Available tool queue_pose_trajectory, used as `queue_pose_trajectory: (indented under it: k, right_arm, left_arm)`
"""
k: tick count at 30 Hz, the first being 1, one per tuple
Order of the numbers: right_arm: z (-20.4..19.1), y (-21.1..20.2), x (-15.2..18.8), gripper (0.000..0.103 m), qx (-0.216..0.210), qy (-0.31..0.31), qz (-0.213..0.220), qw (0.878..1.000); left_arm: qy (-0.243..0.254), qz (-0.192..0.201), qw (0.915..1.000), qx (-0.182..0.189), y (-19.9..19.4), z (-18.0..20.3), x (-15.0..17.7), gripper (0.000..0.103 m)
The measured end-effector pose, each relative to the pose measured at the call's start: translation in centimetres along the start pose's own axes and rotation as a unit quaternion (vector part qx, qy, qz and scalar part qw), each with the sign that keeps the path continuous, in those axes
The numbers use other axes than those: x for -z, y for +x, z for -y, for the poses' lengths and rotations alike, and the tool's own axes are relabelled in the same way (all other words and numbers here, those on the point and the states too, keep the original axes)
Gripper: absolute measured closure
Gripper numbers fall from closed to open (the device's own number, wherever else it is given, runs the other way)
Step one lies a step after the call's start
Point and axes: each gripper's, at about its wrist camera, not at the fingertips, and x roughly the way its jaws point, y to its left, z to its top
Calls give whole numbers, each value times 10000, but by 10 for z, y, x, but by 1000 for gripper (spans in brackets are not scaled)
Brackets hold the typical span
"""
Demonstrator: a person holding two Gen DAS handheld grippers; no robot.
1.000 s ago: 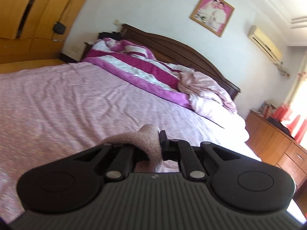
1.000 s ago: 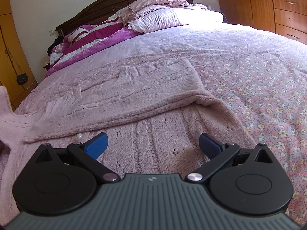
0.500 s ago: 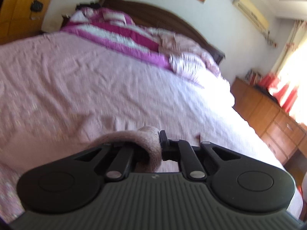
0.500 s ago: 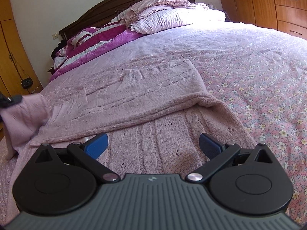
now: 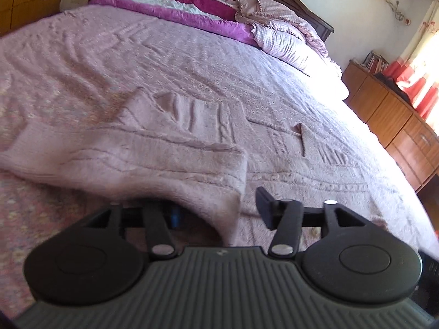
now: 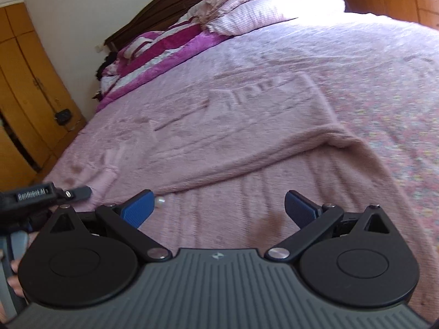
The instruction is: Fold small clothes
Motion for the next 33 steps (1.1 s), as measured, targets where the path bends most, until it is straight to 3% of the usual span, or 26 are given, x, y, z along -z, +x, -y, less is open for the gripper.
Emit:
queue_pose_trajectory:
  k: [11, 18, 26, 29, 33]
  right_arm:
    - [-57, 38, -21, 0, -805, -6, -496, 9955]
    - [-110, 69, -24, 2, -1370, -354, -954, 9853]
    - [-150, 117, -24, 31, -1285, -657, -1638, 9759]
    - [-161, 129, -26, 48, -1219, -833, -1752, 9734]
    - [-162, 137, -35, 92, -1265, -743, -1893, 9709]
  left_arm:
    - [200, 148, 9985, -491, -46, -16, 24, 39]
    - [359, 194, 9945, -963, -57, -27, 33, 39]
    - [56, 185, 9922, -1228, -50, -50, 32, 39]
    - [17, 203, 9916, -1275, -47, -53, 30, 39]
    - [45, 189, 9911, -1317, -44, -53, 30, 39]
